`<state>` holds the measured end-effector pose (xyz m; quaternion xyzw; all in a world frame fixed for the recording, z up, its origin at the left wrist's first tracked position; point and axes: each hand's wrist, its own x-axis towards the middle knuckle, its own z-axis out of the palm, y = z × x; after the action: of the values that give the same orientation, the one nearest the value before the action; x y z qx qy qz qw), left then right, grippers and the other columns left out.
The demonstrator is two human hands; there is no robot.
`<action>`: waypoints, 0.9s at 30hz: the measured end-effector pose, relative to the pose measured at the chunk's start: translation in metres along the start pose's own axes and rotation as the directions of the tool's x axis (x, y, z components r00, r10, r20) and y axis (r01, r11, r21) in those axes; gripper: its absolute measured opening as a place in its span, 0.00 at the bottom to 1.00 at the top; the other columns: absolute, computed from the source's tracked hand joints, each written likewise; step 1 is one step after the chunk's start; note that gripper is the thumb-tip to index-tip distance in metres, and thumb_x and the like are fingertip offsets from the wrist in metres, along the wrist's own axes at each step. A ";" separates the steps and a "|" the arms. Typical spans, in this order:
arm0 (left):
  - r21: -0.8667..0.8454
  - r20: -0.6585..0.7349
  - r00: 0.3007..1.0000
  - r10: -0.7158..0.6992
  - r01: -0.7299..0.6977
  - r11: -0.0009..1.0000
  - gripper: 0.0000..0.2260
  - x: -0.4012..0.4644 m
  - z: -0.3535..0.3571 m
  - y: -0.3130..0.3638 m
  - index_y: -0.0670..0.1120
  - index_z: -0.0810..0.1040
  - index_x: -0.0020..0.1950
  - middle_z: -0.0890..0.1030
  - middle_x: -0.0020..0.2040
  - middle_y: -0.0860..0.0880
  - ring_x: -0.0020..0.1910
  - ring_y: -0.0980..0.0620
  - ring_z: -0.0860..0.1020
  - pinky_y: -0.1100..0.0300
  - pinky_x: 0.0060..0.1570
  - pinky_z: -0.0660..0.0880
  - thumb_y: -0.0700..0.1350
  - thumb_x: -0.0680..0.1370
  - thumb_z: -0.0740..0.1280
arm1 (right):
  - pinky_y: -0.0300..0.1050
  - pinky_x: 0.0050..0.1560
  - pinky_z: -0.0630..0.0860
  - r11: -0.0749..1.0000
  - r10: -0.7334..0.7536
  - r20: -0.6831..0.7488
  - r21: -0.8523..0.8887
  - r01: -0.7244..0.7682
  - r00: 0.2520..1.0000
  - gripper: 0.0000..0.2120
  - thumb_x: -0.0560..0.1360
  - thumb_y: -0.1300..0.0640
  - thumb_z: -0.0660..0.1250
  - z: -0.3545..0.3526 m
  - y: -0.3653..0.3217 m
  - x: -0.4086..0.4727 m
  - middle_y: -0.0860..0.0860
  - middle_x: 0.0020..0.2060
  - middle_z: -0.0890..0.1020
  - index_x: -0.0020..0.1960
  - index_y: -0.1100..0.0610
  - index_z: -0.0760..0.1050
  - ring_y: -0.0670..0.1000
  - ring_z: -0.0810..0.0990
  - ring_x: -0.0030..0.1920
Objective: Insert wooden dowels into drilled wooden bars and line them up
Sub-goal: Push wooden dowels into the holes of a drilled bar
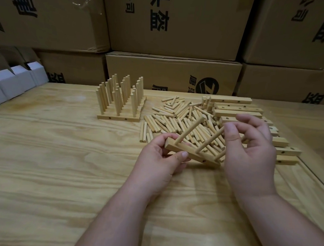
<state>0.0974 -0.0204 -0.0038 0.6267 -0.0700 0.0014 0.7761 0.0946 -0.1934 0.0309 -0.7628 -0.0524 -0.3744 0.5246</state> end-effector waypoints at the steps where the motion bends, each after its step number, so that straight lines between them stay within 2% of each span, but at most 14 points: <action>1: -0.011 -0.007 1.000 -0.006 0.006 1.000 0.16 0.000 0.000 0.000 0.54 0.79 0.54 0.87 0.52 0.49 0.50 0.48 0.86 0.57 0.45 0.82 0.32 0.78 0.70 | 0.51 0.62 0.75 1.000 -0.003 0.002 0.001 0.003 1.000 0.05 0.77 0.46 0.65 0.000 0.000 0.000 0.44 0.58 0.74 0.48 0.43 0.79 0.50 0.73 0.64; 3: -0.042 -0.023 1.000 -0.014 0.013 0.999 0.15 0.000 -0.001 0.001 0.50 0.77 0.58 0.87 0.52 0.48 0.50 0.47 0.87 0.57 0.45 0.83 0.33 0.78 0.70 | 0.47 0.62 0.74 1.000 -0.010 -0.019 0.010 0.010 1.000 0.05 0.77 0.47 0.65 0.000 0.001 0.001 0.45 0.59 0.74 0.52 0.43 0.78 0.47 0.73 0.64; 5: -0.099 -0.043 0.999 -0.019 0.014 0.995 0.13 0.000 -0.002 0.003 0.48 0.76 0.60 0.87 0.51 0.47 0.50 0.46 0.87 0.55 0.45 0.83 0.33 0.79 0.69 | 0.41 0.61 0.73 1.000 0.018 -0.047 0.026 -0.016 0.999 0.12 0.77 0.48 0.66 0.000 0.002 0.001 0.47 0.60 0.74 0.60 0.44 0.73 0.45 0.73 0.62; 8: -0.205 -0.105 0.994 -0.027 0.005 0.979 0.13 0.002 -0.004 0.004 0.47 0.76 0.62 0.87 0.47 0.46 0.46 0.45 0.87 0.54 0.44 0.83 0.35 0.80 0.69 | 0.43 0.53 0.76 0.988 0.139 0.007 0.070 -0.140 0.990 0.17 0.78 0.48 0.68 0.001 0.006 -0.001 0.45 0.56 0.77 0.65 0.45 0.70 0.48 0.76 0.56; 11: -0.275 -0.163 0.986 -0.036 -0.010 0.961 0.16 0.005 -0.006 0.004 0.47 0.73 0.66 0.87 0.44 0.47 0.42 0.48 0.86 0.54 0.43 0.83 0.37 0.80 0.69 | 0.34 0.43 0.78 0.965 0.220 0.180 0.105 -0.241 0.959 0.12 0.77 0.50 0.69 0.002 0.010 -0.003 0.40 0.45 0.82 0.60 0.44 0.76 0.42 0.81 0.47; 13: -0.283 -0.189 0.981 -0.038 -0.017 0.959 0.17 0.006 -0.008 0.004 0.46 0.72 0.68 0.87 0.45 0.47 0.41 0.49 0.86 0.55 0.43 0.83 0.39 0.80 0.69 | 0.27 0.41 0.76 0.965 0.215 0.306 0.078 -0.249 0.927 0.07 0.77 0.51 0.70 0.002 0.012 -0.004 0.36 0.44 0.83 0.55 0.44 0.79 0.38 0.82 0.46; 15: -0.272 -0.210 0.977 -0.047 -0.012 0.962 0.18 0.007 -0.008 0.004 0.43 0.71 0.70 0.87 0.47 0.47 0.40 0.51 0.86 0.57 0.42 0.82 0.40 0.80 0.69 | 0.25 0.40 0.74 0.971 0.207 0.392 0.029 -0.237 0.896 0.05 0.74 0.48 0.71 0.000 0.012 -0.004 0.37 0.43 0.85 0.49 0.44 0.82 0.38 0.82 0.45; 18: -0.284 -0.233 0.970 -0.069 0.000 0.959 0.19 0.008 -0.008 0.005 0.44 0.70 0.71 0.87 0.48 0.47 0.40 0.51 0.86 0.59 0.42 0.81 0.40 0.81 0.69 | 0.27 0.37 0.74 0.968 0.232 0.496 -0.029 -0.251 0.837 0.08 0.68 0.41 0.70 -0.006 0.005 -0.001 0.40 0.41 0.85 0.44 0.41 0.85 0.38 0.82 0.43; 20: -0.281 -0.224 0.972 -0.068 0.003 0.960 0.18 0.006 -0.008 0.007 0.50 0.71 0.70 0.87 0.49 0.48 0.41 0.51 0.86 0.60 0.42 0.81 0.40 0.81 0.68 | 0.32 0.37 0.75 0.961 0.267 0.555 -0.096 -0.259 0.788 0.08 0.66 0.40 0.70 -0.009 0.000 0.001 0.40 0.40 0.86 0.44 0.36 0.84 0.38 0.82 0.43; 22: -0.254 -0.201 0.977 -0.072 0.019 0.967 0.18 0.003 -0.009 0.008 0.57 0.71 0.68 0.87 0.52 0.51 0.44 0.52 0.86 0.60 0.44 0.81 0.41 0.82 0.67 | 0.41 0.41 0.74 0.951 0.310 0.581 -0.179 -0.253 0.752 0.10 0.65 0.38 0.70 -0.012 -0.004 0.003 0.40 0.41 0.86 0.46 0.32 0.82 0.38 0.82 0.42; 23: -0.249 -0.188 0.979 -0.077 0.029 0.968 0.18 0.002 -0.007 0.011 0.59 0.70 0.68 0.87 0.53 0.52 0.46 0.51 0.87 0.59 0.46 0.81 0.42 0.82 0.67 | 0.45 0.42 0.75 0.947 0.322 0.575 -0.203 -0.251 0.752 0.11 0.65 0.37 0.69 -0.013 -0.006 0.005 0.40 0.41 0.86 0.46 0.32 0.82 0.39 0.82 0.42; 25: -0.284 -0.168 0.980 -0.101 0.050 0.958 0.17 0.002 -0.005 0.013 0.56 0.70 0.70 0.87 0.53 0.52 0.48 0.50 0.87 0.56 0.47 0.81 0.45 0.83 0.67 | 0.50 0.44 0.77 0.953 0.299 0.517 -0.201 -0.226 0.802 0.12 0.63 0.36 0.68 -0.013 -0.015 0.011 0.41 0.40 0.86 0.46 0.33 0.83 0.45 0.83 0.41; 27: -0.326 -0.154 0.975 -0.161 0.103 0.940 0.13 0.002 -0.002 0.014 0.54 0.72 0.68 0.87 0.52 0.50 0.47 0.50 0.87 0.57 0.47 0.81 0.47 0.83 0.66 | 0.48 0.44 0.76 0.968 0.241 0.460 -0.180 -0.176 0.854 0.14 0.62 0.34 0.68 -0.007 -0.029 0.022 0.40 0.39 0.86 0.46 0.33 0.83 0.43 0.83 0.40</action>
<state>0.0985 -0.0155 0.0101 0.4950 0.0426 -0.0061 0.8678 0.0932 -0.1934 0.0684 -0.8656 -0.0726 -0.1177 0.4813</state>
